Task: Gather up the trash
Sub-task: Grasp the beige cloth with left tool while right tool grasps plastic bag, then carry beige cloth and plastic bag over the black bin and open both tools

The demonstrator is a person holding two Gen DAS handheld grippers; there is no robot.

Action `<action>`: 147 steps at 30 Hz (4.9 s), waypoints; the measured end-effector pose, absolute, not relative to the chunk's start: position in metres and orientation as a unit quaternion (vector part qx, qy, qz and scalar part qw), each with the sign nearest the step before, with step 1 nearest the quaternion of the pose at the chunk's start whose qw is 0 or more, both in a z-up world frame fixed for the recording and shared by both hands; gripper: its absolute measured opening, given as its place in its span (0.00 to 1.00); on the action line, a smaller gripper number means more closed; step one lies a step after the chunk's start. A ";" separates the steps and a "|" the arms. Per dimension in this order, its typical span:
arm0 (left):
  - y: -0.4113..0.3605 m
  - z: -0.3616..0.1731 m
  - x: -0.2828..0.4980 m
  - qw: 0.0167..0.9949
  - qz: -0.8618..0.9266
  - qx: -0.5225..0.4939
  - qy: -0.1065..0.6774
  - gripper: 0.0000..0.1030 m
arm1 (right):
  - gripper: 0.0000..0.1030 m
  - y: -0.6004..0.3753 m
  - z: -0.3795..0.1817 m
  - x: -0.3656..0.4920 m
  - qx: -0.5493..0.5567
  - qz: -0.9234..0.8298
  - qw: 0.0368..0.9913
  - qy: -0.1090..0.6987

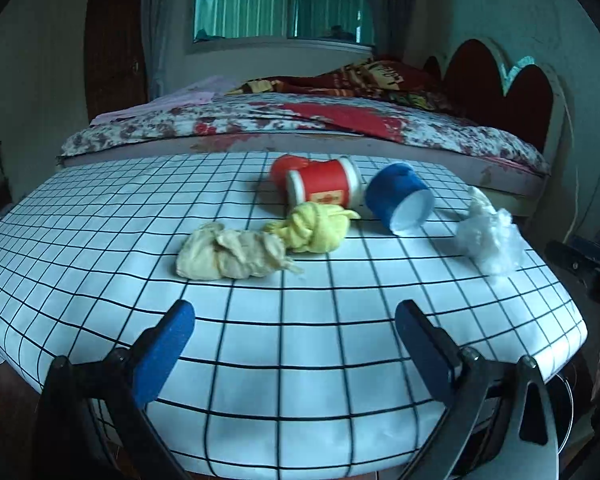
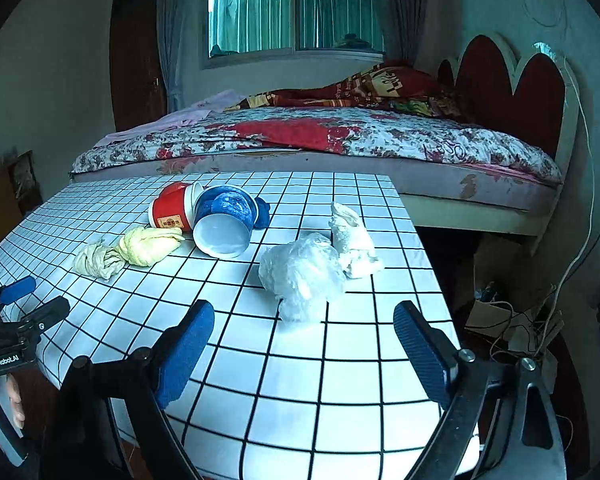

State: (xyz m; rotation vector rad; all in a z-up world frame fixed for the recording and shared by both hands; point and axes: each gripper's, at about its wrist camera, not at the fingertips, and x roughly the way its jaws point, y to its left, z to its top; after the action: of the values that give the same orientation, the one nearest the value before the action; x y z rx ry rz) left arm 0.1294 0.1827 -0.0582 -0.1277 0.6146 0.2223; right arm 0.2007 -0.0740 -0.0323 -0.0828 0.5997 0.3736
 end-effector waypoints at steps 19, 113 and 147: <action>0.250 -0.096 0.219 0.906 0.132 -0.088 0.393 0.79 | 0.56 -0.048 -0.065 0.288 -0.041 0.186 0.905 0.379; -0.199 -0.130 0.099 0.849 -0.315 0.062 0.419 0.52 | 0.43 -0.379 -0.142 0.082 0.019 0.082 0.894 0.440; -0.173 -0.138 0.106 0.885 -0.218 0.045 0.408 0.99 | 0.99 -0.369 -0.166 0.087 -0.074 0.039 0.883 0.461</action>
State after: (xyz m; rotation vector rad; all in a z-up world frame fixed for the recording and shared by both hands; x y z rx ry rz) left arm 0.1063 -0.1726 -0.1382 0.0934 0.8488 -0.4536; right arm 0.0872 -0.3689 -0.1656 -0.1542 0.9596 0.0809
